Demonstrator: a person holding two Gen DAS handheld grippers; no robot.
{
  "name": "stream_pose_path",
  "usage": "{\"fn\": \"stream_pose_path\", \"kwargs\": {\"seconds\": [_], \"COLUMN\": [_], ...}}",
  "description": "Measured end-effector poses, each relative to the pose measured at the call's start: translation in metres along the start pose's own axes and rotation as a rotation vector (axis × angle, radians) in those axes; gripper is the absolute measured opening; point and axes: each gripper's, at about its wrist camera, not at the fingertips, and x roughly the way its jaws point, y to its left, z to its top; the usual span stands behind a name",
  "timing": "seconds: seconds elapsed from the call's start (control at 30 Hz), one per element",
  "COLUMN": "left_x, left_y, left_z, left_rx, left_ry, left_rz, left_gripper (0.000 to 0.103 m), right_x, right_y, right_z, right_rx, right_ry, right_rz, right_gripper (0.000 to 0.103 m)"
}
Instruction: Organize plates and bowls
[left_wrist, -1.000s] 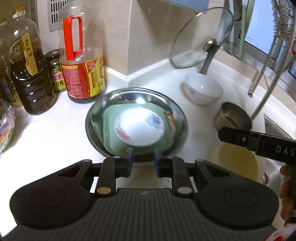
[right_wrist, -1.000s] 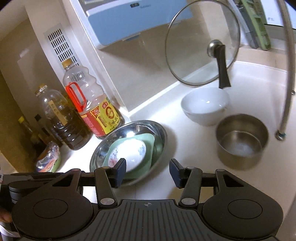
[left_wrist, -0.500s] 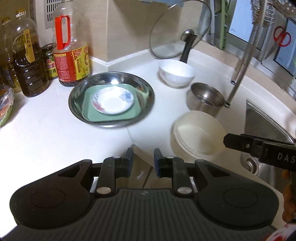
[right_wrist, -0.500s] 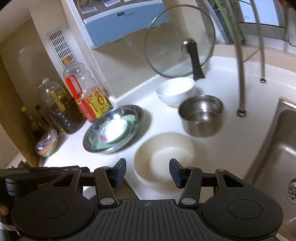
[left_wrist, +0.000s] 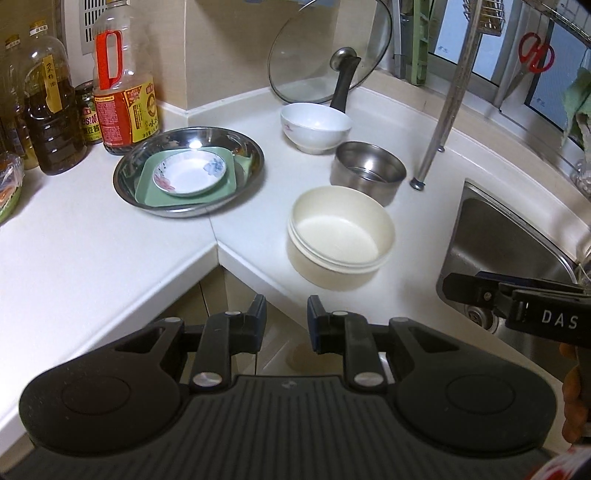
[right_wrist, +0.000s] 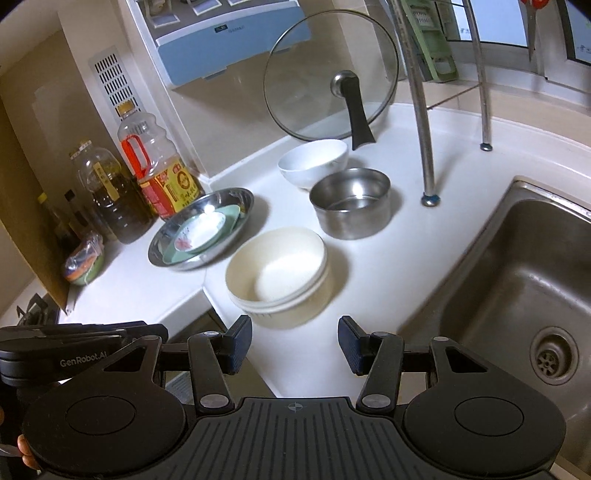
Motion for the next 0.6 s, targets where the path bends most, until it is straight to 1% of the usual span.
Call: {"fn": "stream_pose_path", "kwargs": {"seconds": [0.33, 0.6], "left_x": [-0.009, -0.011], "left_y": [-0.019, -0.031], "left_z": [-0.019, -0.021], "left_rx": [-0.016, -0.005], "left_ry": [0.010, 0.011], "left_rz": [0.021, 0.029], "left_gripper": [0.020, 0.020], "right_x": [-0.012, -0.016], "right_y": [-0.011, -0.013], "right_z": [-0.014, -0.017], "right_rx": [-0.025, -0.044], "right_ry": [0.040, 0.048], "right_rz": [-0.007, -0.014], "right_gripper": [0.052, 0.052]}}
